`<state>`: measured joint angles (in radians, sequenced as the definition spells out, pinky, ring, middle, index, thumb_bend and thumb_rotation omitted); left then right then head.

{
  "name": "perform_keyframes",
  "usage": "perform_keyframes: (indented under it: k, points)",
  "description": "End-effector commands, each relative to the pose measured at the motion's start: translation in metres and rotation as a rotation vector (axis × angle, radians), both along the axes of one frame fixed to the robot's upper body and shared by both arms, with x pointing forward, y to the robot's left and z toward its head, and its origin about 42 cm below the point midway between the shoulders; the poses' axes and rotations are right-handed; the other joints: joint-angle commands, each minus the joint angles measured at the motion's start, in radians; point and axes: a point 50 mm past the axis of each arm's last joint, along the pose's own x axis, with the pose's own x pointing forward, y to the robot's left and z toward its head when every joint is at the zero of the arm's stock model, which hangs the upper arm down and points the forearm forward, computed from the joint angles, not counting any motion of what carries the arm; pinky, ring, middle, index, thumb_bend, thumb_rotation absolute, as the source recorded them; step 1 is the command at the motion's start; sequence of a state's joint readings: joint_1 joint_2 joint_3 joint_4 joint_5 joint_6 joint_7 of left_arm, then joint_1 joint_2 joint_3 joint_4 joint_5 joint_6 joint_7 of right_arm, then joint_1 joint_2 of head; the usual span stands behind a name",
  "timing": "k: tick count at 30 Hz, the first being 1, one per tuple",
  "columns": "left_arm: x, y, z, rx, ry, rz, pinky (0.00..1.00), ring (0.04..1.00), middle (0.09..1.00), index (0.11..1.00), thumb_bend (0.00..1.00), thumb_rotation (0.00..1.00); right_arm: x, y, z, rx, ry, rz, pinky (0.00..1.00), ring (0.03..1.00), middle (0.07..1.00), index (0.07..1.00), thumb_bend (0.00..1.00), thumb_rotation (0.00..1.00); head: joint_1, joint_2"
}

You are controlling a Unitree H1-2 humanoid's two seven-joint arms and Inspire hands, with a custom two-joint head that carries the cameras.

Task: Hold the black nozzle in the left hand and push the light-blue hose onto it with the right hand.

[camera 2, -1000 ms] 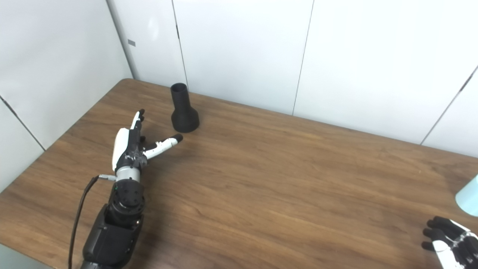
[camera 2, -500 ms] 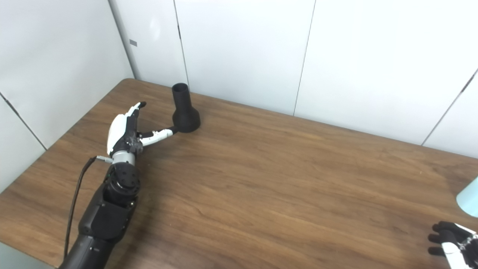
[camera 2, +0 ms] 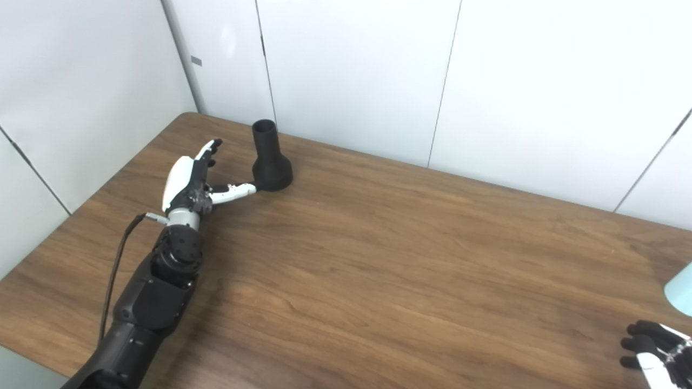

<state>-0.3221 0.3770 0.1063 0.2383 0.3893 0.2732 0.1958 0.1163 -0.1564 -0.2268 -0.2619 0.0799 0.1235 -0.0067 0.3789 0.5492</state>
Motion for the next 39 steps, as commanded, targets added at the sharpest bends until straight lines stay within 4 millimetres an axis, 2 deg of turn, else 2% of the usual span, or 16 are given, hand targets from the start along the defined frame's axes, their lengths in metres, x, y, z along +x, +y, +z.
perform_keyframes:
  k: [1,3,8,12,20,26,28,31,37,39]
  points:
    - [0.011,-0.017,0.000,-0.036,-0.006,-0.082,0.75,0.873,0.941,0.951,1.00,0.28,0.002,-0.002,0.014,-0.029,-0.076,0.005,0.50,0.609,0.630,0.591,0.48,0.47,-0.002,0.001]
    - [0.015,-0.020,-0.001,-0.013,0.008,-0.110,0.72,0.856,0.941,0.956,1.00,0.27,0.002,-0.002,0.014,-0.037,-0.076,0.004,0.51,0.611,0.631,0.594,0.47,0.47,-0.004,0.001]
    - [0.023,-0.034,0.002,0.082,0.066,-0.163,0.75,0.855,0.930,0.938,1.00,0.31,0.002,-0.001,0.015,-0.030,-0.069,0.001,0.50,0.609,0.630,0.594,0.47,0.47,-0.010,-0.002]
    - [0.030,-0.040,0.002,0.089,0.105,-0.195,0.74,0.852,0.919,0.921,1.00,0.28,0.001,-0.002,0.014,-0.054,-0.071,0.004,0.49,0.600,0.627,0.592,0.47,0.49,-0.012,-0.004]
    - [0.048,-0.036,-0.001,0.149,0.164,-0.224,0.77,0.868,0.908,0.893,1.00,0.26,-0.002,-0.001,0.016,-0.057,-0.070,-0.004,0.49,0.611,0.635,0.599,0.44,0.47,-0.019,-0.005]
    - [0.053,-0.029,-0.005,0.138,0.159,-0.177,0.75,0.855,0.899,0.876,1.00,0.25,-0.003,-0.002,0.015,-0.062,-0.070,-0.005,0.51,0.619,0.639,0.606,0.42,0.45,-0.023,-0.006]
    - [0.052,-0.027,-0.008,0.126,0.143,-0.149,0.74,0.846,0.892,0.869,1.00,0.23,-0.003,-0.002,0.015,-0.058,-0.066,-0.007,0.51,0.621,0.640,0.608,0.41,0.45,-0.025,-0.005]
    - [0.051,-0.024,-0.013,0.113,0.123,-0.121,0.65,0.788,0.847,0.848,1.00,0.20,-0.004,-0.002,0.016,-0.070,-0.066,-0.006,0.52,0.626,0.645,0.612,0.39,0.45,-0.025,-0.005]
    - [0.048,-0.022,-0.021,0.119,0.136,-0.119,0.64,0.770,0.847,0.843,1.00,0.23,-0.005,-0.002,0.016,-0.075,-0.069,-0.001,0.53,0.634,0.654,0.622,0.36,0.43,-0.032,-0.006]
    - [0.047,-0.023,-0.021,0.139,0.131,-0.125,0.58,0.718,0.801,0.827,1.00,0.19,-0.005,-0.001,0.016,-0.072,-0.067,-0.002,0.54,0.639,0.657,0.627,0.35,0.42,-0.033,-0.005]
